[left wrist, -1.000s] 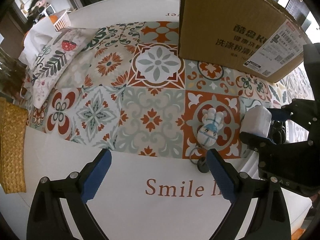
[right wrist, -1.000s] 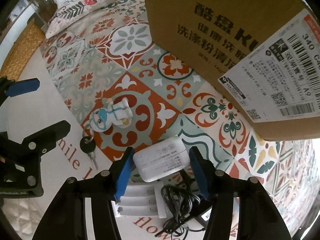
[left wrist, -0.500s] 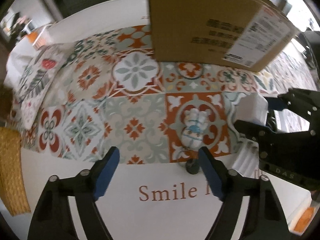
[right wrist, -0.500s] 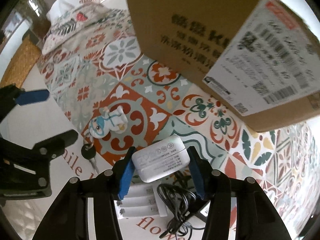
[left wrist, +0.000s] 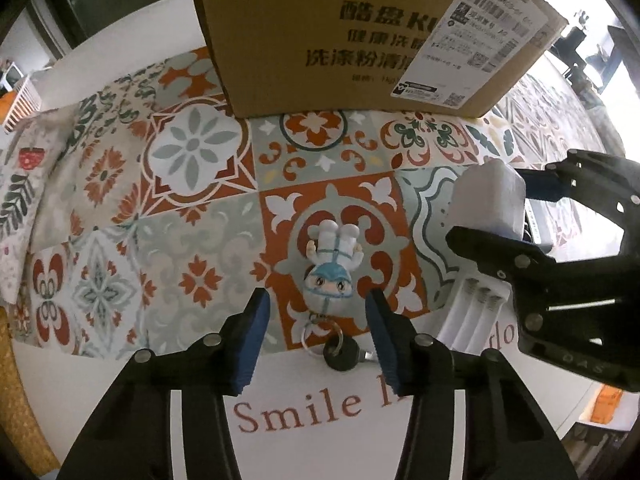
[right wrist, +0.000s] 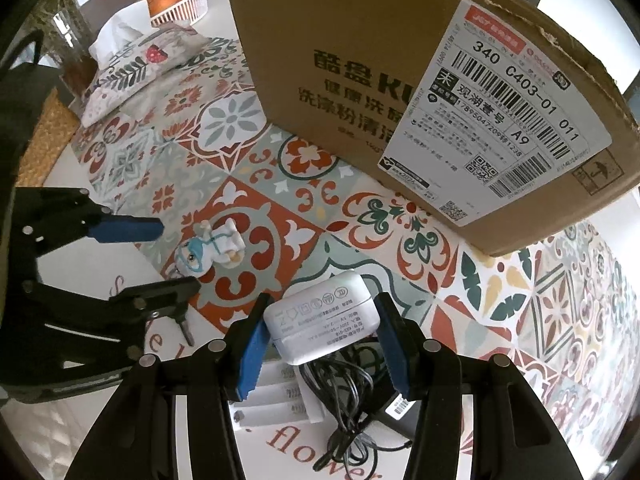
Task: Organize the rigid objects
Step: 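Grasp the white figurine keychain with the left tool while the right tool grasps the white plug adapter, then carry the figurine with the left tool while the right tool carries the white adapter over the box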
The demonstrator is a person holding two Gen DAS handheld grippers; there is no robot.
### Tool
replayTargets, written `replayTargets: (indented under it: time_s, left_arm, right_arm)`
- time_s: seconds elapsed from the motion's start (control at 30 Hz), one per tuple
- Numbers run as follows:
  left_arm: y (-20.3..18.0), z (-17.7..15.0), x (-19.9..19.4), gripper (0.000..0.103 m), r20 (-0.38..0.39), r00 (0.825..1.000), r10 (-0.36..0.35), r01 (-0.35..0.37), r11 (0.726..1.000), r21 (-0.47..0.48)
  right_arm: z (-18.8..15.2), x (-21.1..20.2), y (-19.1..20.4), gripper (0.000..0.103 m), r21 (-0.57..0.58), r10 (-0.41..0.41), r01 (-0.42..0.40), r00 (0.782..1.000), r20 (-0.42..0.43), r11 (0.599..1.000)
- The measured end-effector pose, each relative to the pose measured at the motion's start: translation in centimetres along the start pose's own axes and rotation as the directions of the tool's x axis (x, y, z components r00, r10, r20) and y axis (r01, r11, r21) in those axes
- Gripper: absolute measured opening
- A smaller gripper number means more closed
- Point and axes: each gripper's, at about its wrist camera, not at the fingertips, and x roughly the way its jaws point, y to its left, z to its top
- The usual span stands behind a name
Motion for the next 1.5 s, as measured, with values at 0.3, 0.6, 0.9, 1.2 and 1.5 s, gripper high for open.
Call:
replayTargets:
  time_s: [0.3, 0.6, 0.9, 1.2, 1.5]
  left_arm:
    - [-0.4, 0.9, 1.6, 0.027, -0.005, 0.999, -0.034, 0.034, 0.999, -0.015]
    - [0.4, 0.1, 0.0, 0.027, 0.053, 0.998, -0.027, 0.029, 0.999, -0.03]
    - [0.6, -0.5, -4.1, 0.027, 0.162, 0.987, -0.018, 0.023, 0.999, -0.027]
    - [-0.5, 0.6, -9.2, 0.027, 0.279, 0.96, -0.011, 0.016, 1.0, -0.016]
    - [-1.6, 1.9, -14.8, 0.027, 0.404, 0.915, -0.004, -0.003, 1.0, 0.016]
  right_arm:
    - [0.5, 0.9, 0.1, 0.051, 0.023, 0.003, -0.002, 1.0, -0.008, 1.0]
    - [0.6, 0.8, 0.5, 0.051, 0.028, 0.002, -0.002, 1.0, 0.001, 1.0]
    - [0.9, -1.9, 0.3, 0.051, 0.063, -0.004, -0.001, 0.997, 0.078, 0.998]
    - [1.5, -6.2, 0.2, 0.051, 0.101, -0.021, 0.003, 0.984, 0.179, 0.995]
    - [2.1, -11.1, -0.3, 0.051, 0.141, -0.045, 0.005, 0.957, 0.288, 0.99]
